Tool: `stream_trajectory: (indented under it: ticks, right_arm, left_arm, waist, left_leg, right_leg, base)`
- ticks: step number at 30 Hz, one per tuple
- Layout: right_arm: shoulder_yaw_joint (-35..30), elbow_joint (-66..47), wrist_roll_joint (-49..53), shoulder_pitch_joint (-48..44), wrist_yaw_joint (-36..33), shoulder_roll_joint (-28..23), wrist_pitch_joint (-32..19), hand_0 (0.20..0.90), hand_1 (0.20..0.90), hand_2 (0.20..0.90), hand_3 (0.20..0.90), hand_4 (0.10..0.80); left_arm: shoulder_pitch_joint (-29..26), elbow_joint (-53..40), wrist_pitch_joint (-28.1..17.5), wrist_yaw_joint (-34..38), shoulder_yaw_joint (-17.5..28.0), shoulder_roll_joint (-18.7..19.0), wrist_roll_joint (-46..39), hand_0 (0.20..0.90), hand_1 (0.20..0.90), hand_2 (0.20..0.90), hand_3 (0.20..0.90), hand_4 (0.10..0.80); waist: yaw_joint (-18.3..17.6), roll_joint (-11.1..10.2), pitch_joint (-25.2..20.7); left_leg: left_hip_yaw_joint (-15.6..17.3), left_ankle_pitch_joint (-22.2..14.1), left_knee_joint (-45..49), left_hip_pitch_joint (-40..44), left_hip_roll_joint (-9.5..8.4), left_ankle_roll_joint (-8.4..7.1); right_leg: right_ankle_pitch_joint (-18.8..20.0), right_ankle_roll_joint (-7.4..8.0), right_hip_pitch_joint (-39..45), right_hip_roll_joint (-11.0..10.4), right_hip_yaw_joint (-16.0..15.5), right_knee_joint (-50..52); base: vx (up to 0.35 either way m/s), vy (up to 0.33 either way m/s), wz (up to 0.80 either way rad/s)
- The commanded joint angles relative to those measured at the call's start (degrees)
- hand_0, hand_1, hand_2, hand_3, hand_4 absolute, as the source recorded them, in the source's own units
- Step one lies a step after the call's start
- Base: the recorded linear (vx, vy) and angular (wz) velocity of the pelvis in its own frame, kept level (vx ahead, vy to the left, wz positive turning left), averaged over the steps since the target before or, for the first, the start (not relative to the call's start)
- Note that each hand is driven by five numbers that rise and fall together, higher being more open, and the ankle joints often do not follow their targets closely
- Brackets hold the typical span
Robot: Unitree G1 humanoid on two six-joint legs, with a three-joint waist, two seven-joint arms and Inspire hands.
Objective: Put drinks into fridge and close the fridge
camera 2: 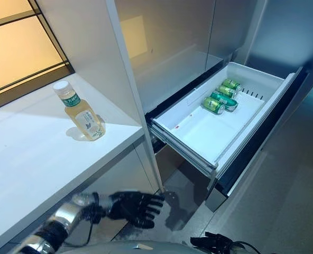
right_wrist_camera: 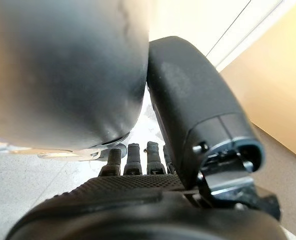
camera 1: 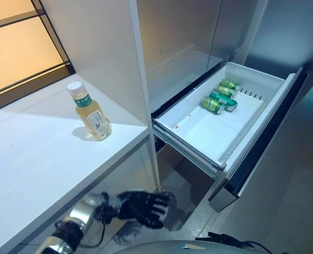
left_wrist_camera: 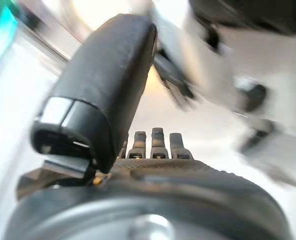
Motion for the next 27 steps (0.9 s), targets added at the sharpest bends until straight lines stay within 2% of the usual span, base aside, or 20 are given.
stream_trajectory:
  ticks: [1, 2, 3, 5, 6, 8, 9, 10, 12, 14, 17, 18, 19, 20, 23, 25, 27]
  right_arm:
    - [0.25, 3.29, -1.88, -1.58, 1.17, -0.9, -2.52, 0.9, 0.9, 0.9, 0.9, 0.8]
    - [0.25, 3.37, -1.87, -1.53, 1.15, -0.86, -2.62, 0.9, 0.9, 0.9, 0.9, 0.8]
    - [0.28, 3.7, -1.74, -1.19, 0.81, -0.55, -3.08, 0.9, 0.9, 0.9, 0.9, 0.8]
    - [0.36, 3.88, -1.71, -0.95, 0.6, -0.33, -3.32, 0.9, 0.9, 0.9, 0.9, 0.8]
    - [0.7, 4.03, -1.87, -0.57, 0.35, -0.11, -3.57, 0.9, 0.9, 0.9, 0.9, 0.8]
    - [1.37, 4.02, -1.98, 0.25, -0.03, 0.25, -3.99, 0.9, 0.9, 0.9, 0.9, 0.8]
    - [1.56, 4.02, -1.95, 0.44, -0.07, 0.29, -4.09, 0.9, 0.9, 0.9, 0.9, 0.8]
    - [2.04, 3.9, -1.76, 0.9, -0.26, 0.47, -4.25, 0.9, 0.9, 0.9, 0.9, 0.8]
    - [2.24, 3.86, -1.73, 1.14, -0.38, 0.64, -4.31, 0.9, 0.9, 0.9, 0.9, 0.8]
    - [2.65, 3.81, -1.81, 1.83, -0.7, 1.03, -4.6, 0.9, 0.9, 0.9, 0.9, 0.8]
    - [3.03, 4.09, -1.54, 2.48, -1.03, 1.46, -5.1, 0.9, 0.9, 0.9, 0.9, 0.8]
    - [3.08, 4.19, -1.5, 2.65, -1.1, 1.56, -5.24, 0.9, 0.9, 0.9, 0.9, 0.8]
    - [3.05, 4.26, -1.54, 2.71, -1.13, 1.59, -5.27, 0.9, 0.9, 0.9, 0.9, 0.8]
    - [3.18, 4.44, -1.47, 2.78, -1.29, 1.69, -5.35, 0.9, 0.9, 0.9, 0.9, 0.8]
    - [3.43, 5.15, -1.58, 2.74, -1.47, 1.71, -6.03, 0.9, 0.9, 0.9, 0.9, 0.8]
    - [3.65, 5.49, -1.44, 2.51, -1.47, 1.67, -6.09, 0.9, 0.9, 0.9, 0.9, 0.8]
    - [3.83, 5.51, -1.91, 2.27, -1.45, 1.68, -5.81, 0.9, 0.9, 0.9, 0.9, 0.8]
  left_arm:
    - [-8.29, -14.97, 0.81, -5.45, 2.59, -1.67, -20.4, 0.9, 0.9, 0.9, 0.9, 0.8]
    - [-8.38, -15.67, 0.83, -5.35, 2.66, -1.64, -21.3, 0.9, 0.9, 0.9, 0.9, 0.8]
    - [-9.33, -20.92, -0.72, -5.69, 3.28, -1.62, -26.38, 0.9, 0.9, 0.9, 0.9, 0.8]
    - [-10.12, -24.19, -3.08, -5.28, 3.62, -1.48, -29.31, 0.9, 0.9, 0.9, 0.9, 0.8]
    - [-11.69, -27.57, -7.32, -3.55, 4.2, -0.85, -33.76, 0.9, 0.9, 0.9, 0.9, 0.8]
    - [-14.35, -29.96, -13.04, -0.65, 5.57, -0.14, -38.82, 0.9, 0.9, 0.9, 0.9, 0.8]
    - [-15.17, -30.55, -14.03, 0.25, 5.94, 0.17, -40.44, 0.9, 0.9, 0.9, 0.9, 0.8]
    - [-16.62, -32.1, -18.38, 3.64, 6.82, 0.51, -44.01, 0.9, 0.9, 0.9, 0.9, 0.8]
    - [-17.26, -32.84, -20.25, 6.06, 7.6, 0.67, -45.84, 0.9, 0.9, 0.9, 0.9, 0.8]
    - [-18.5, -33.84, -27.46, 12.75, 9.62, 0.8, -47.48, 0.9, 0.9, 0.9, 0.9, 0.8]
    - [-19.35, -34.18, -36.87, 19.37, 12.49, 0.95, -46.2, 0.9, 0.9, 0.9, 0.9, 0.8]
    - [-19.38, -34.34, -41.04, 22.12, 13.7, 0.99, -42.62, 0.9, 0.9, 0.9, 0.9, 0.8]
    - [-19.39, -34.59, -42.26, 23.97, 14.37, 1.06, -41.21, 0.9, 0.9, 0.9, 0.9, 0.8]
    - [-19.42, -35.0, -46.89, 29.48, 15.65, 1.31, -35.69, 0.9, 0.9, 0.9, 0.9, 0.8]
    - [-19.97, -34.88, -52.39, 41.12, 19.0, 2.14, -25.48, 0.9, 0.9, 0.9, 0.9, 0.8]
    - [-20.13, -34.74, -52.31, 45.88, 20.79, 2.05, -22.82, 0.9, 0.9, 0.9, 0.9, 0.8]
    - [-19.92, -34.28, -54.34, 52.93, 22.47, 1.92, -14.96, 0.9, 0.9, 0.9, 0.9, 0.8]
  waist:
    - [0.06, 1.21, 0.0]
    - [0.05, 1.21, 0.03]
    - [0.15, 1.26, -0.21]
    - [0.07, 1.29, -0.38]
    - [-0.12, 1.31, -0.67]
    - [-0.53, 1.24, -1.12]
    - [-0.64, 1.2, -1.23]
    - [-0.85, 1.09, -1.54]
    - [-0.94, 1.01, -1.71]
    - [-1.01, 0.76, -2.01]
    - [-0.82, 0.37, -2.36]
    - [-0.74, 0.21, -2.49]
    - [-0.67, 0.12, -2.56]
    - [-0.41, -0.06, -2.67]
    - [0.22, -0.49, -2.99]
    - [0.57, -0.71, -3.25]
    - [0.86, -0.88, -3.43]
  left_leg:
    - [-0.75, -4.89, 1.84, -2.26, -2.8, 2.95]
    - [-0.81, -4.91, 1.8, -2.16, -2.82, 2.96]
    - [-1.17, -5.07, 1.52, -1.85, -2.89, 3.06]
    - [-1.46, -5.13, 1.3, -1.53, -2.92, 3.09]
    - [-1.76, -5.23, 1.05, -1.1, -2.97, 3.13]
    - [-1.99, -5.51, 0.9, -0.48, -3.07, 3.2]
    - [-2.01, -5.56, 0.9, -0.39, -3.08, 3.17]
    - [-2.1, -5.67, 0.9, -0.19, -3.13, 3.13]
    - [-2.15, -5.75, 0.87, -0.04, -3.13, 3.1]
    - [-2.16, -5.83, 0.96, 0.14, -3.13, 3.04]
    - [-2.47, -5.85, 1.02, 0.25, -3.19, 3.02]
    - [-2.53, -5.81, 1.03, 0.23, -3.19, 2.95]
    - [-2.59, -5.79, 1.03, 0.23, -3.2, 2.93]
    - [-2.83, -5.73, 1.09, 0.15, -3.22, 2.93]
    - [-3.16, -5.71, 0.99, 0.18, -3.22, 2.94]
    - [-3.32, -5.62, 1.04, 0.07, -3.17, 2.8]
    - [-3.43, -5.54, 0.98, -0.01, -3.12, 2.69]
  right_leg:
    - [0.03, 1.45, -3.69, 2.62, -0.23, 2.35]
    - [0.0, 1.44, -3.58, 2.62, -0.24, 2.33]
    - [-0.14, 1.32, -3.32, 2.65, -0.22, 2.26]
    - [-0.27, 1.22, -3.12, 2.71, -0.2, 2.29]
    - [-0.41, 1.04, -2.76, 2.82, -0.11, 2.2]
    - [-0.68, 0.82, -2.18, 2.94, -0.07, 2.03]
    - [-0.72, 0.78, -2.03, 2.96, -0.08, 1.95]
    - [-0.83, 0.68, -1.71, 3.02, -0.03, 1.78]
    - [-0.94, 0.63, -1.58, 3.04, -0.03, 1.75]
    - [-1.09, 0.53, -1.32, 3.05, -0.08, 1.69]
    - [-1.28, 0.38, -1.09, 3.12, -0.18, 1.61]
    - [-1.34, 0.32, -1.1, 3.15, -0.25, 1.64]
    - [-1.37, 0.28, -1.08, 3.17, -0.3, 1.6]
    - [-1.48, 0.16, -1.02, 3.24, -0.3, 1.56]
    - [-1.71, -0.07, -0.78, 3.35, -0.69, 1.32]
    - [-1.85, -0.18, -0.76, 3.41, -0.88, 1.36]
    - [-2.03, -0.31, -0.75, 3.49, -1.01, 1.39]
  base:
    - [0.0, 0.0, 0.0]
    - [0.015, 0.002, 0.04]
    - [0.012, 0.0, 0.05]
    - [0.007, 0.0, 0.02]
    - [0.044, 0.007, 0.01]
    - [0.05, 0.005, 0.04]
    - [0.035, -0.003, 0.06]
    - [0.027, -0.003, 0.05]
    - [0.013, -0.002, 0.02]
    - [0.0, 0.0, 0.0]
    - [0.0, 0.0, 0.0]
    - [0.0, 0.0, 0.0]
    - [0.0, 0.0, 0.0]
    - [0.0, 0.0, 0.0]
    - [0.0, 0.0, 0.0]
    - [0.01, -0.001, 0.05]
    - [0.006, 0.003, 0.1]
